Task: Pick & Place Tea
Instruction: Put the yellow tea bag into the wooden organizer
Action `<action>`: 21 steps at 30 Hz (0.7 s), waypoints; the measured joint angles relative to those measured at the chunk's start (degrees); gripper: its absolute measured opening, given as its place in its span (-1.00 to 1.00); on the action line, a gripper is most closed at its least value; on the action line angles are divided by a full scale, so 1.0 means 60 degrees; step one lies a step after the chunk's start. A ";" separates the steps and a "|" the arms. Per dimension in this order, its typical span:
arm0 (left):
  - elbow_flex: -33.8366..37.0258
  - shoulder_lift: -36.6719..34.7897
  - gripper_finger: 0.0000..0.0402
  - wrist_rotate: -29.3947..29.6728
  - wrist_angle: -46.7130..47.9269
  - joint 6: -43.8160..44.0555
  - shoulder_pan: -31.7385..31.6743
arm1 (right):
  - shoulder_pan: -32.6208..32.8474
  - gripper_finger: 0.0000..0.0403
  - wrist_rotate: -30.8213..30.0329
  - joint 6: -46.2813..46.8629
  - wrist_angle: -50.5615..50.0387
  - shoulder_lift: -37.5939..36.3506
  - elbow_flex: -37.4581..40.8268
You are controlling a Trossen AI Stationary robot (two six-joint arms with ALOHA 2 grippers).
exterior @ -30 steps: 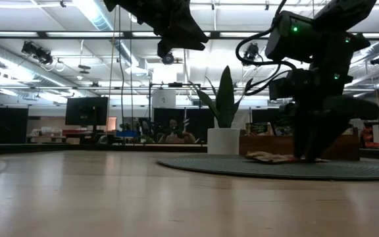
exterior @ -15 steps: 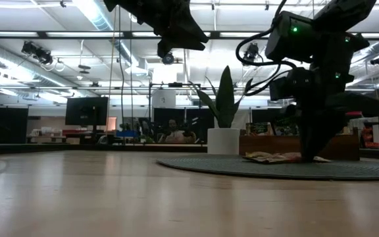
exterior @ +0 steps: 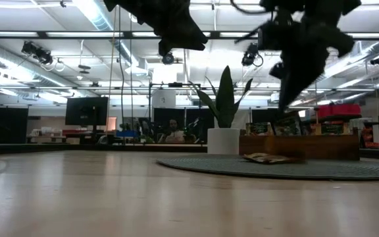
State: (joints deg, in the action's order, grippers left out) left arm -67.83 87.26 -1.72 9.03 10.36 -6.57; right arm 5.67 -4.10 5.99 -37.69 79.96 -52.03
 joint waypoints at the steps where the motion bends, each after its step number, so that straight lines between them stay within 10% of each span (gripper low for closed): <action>1: -0.0004 0.0000 -0.44 0.0002 0.0077 -0.0363 0.0034 | 0.0000 -1.00 -0.0001 0.0100 0.0007 -0.0128 -0.0080; 12: -0.0004 0.0652 -0.44 -0.0036 0.0985 -0.1896 0.0102 | -0.0197 -0.92 -0.0113 0.0738 -0.0164 -0.0629 -0.0040; 21: -0.0007 0.0652 -0.44 -0.0043 0.0864 -0.1461 0.0050 | -0.0475 -0.02 0.0523 0.1154 0.0973 -0.0099 0.1116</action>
State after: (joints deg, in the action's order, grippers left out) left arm -67.88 91.18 -1.98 14.22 1.59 -6.27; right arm 2.82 -0.96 12.92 -31.85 79.36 -45.33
